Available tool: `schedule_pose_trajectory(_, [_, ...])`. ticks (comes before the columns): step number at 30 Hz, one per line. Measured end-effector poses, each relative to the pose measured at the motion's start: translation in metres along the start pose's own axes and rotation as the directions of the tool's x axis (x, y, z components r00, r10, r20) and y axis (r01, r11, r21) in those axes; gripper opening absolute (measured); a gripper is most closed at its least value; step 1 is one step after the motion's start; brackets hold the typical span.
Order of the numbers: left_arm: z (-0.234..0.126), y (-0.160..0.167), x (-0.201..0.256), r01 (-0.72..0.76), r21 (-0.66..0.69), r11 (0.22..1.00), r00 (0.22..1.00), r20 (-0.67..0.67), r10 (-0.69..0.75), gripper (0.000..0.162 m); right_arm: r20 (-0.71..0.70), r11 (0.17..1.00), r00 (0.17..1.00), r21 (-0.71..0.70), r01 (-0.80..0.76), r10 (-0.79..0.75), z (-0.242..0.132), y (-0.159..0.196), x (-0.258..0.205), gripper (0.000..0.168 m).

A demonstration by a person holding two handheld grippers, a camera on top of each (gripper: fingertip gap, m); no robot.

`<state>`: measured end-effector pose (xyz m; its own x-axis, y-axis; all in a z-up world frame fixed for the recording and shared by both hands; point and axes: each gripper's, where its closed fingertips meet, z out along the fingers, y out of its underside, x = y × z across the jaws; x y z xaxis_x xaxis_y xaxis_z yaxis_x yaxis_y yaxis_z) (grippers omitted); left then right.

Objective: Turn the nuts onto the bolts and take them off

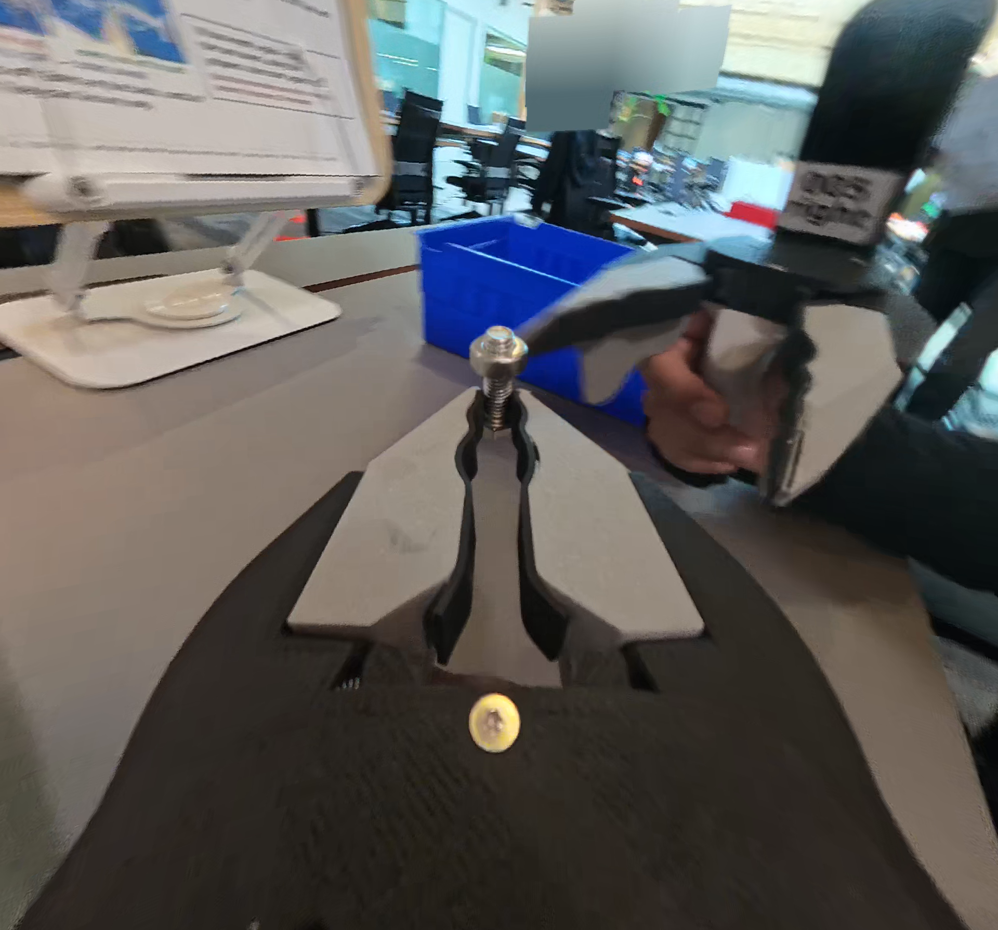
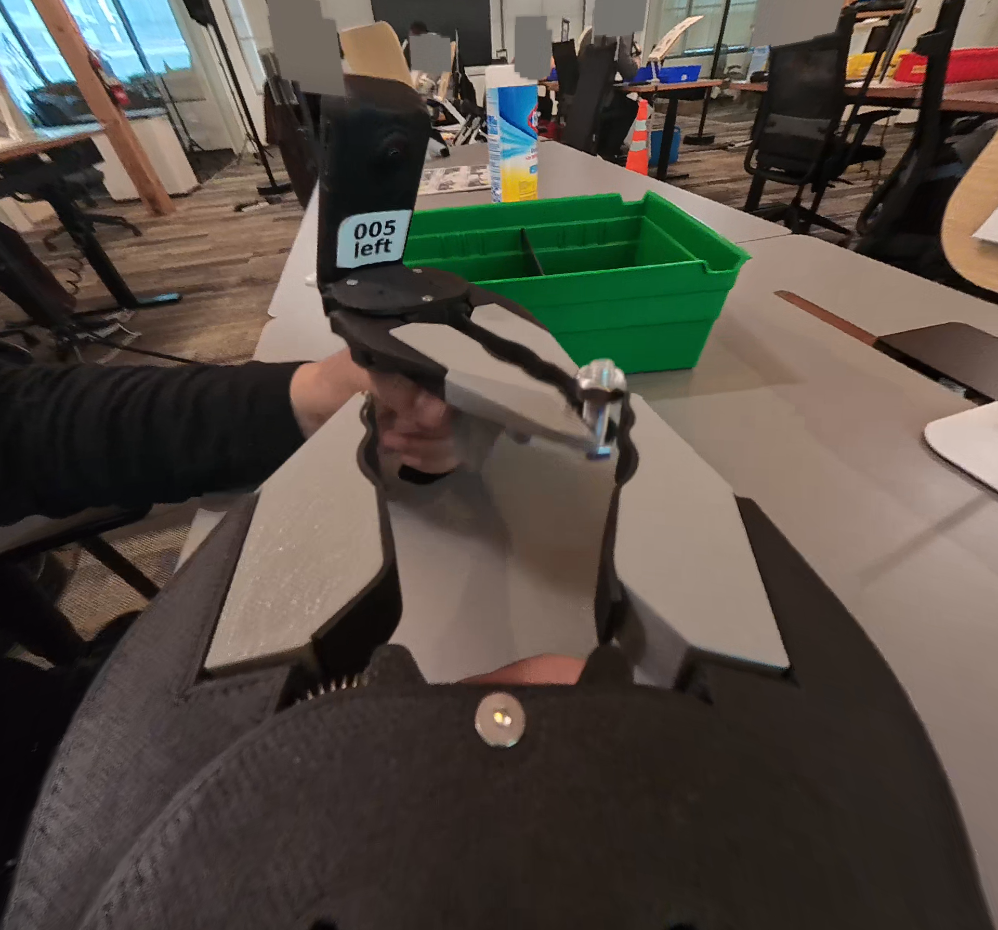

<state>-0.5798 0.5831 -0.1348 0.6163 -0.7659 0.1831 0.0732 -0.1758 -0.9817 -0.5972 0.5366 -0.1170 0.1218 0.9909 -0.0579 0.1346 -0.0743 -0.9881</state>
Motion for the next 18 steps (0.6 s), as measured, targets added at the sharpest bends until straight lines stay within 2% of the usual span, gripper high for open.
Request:
schedule_pose_trajectory(2, [-0.008, 0.001, -0.026, 0.076, 0.008, 0.997, 0.993, 0.087, -0.077, 0.006, 0.097, 0.998, 0.995, 0.058, 0.019, -0.024, -0.009, -0.01, -0.015, 0.033])
schedule_pose_trajectory(4, [-0.012, 0.001, -0.029, 0.035, -0.003, 0.999, 0.995, 0.098, -0.034, 0.006, 0.096, 0.994, 0.995, 0.11, -0.025, 0.015, -0.014, -0.02, -0.012, 0.04])
schedule_pose_trajectory(6, [-0.009, 0.0, -0.016, 0.006, 0.003, 1.0, 0.999, 0.049, -0.006, 0.006, 0.025, 0.995, 0.999, 0.091, -0.046, 0.044, -0.013, -0.017, 0.003, 0.051])
schedule_pose_trajectory(10, [0.001, 0.0, 0.022, -0.002, -0.002, 1.0, 0.992, -0.125, 0.001, 0.006, -0.088, 0.995, 0.992, 0.051, -0.083, 0.087, -0.01, -0.004, 0.026, 0.049])
schedule_pose_trajectory(11, [0.003, 0.003, 0.029, -0.017, -0.011, 1.0, 0.988, -0.151, 0.015, 0.006, -0.099, 0.994, 0.99, 0.044, -0.096, 0.1, -0.009, -0.001, 0.028, 0.047])
schedule_pose_trajectory(14, [0.007, 0.014, 0.036, -0.079, -0.059, 0.995, 0.984, -0.164, 0.068, 0.007, -0.058, 0.993, 0.991, -0.011, -0.119, 0.119, -0.004, 0.009, 0.023, 0.016])
schedule_pose_trajectory(18, [0.01, 0.015, 0.033, -0.07, -0.061, 0.996, 0.988, -0.141, 0.061, 0.007, -0.127, 0.996, 0.99, -0.049, -0.075, 0.068, -0.004, 0.014, 0.028, 0.015])
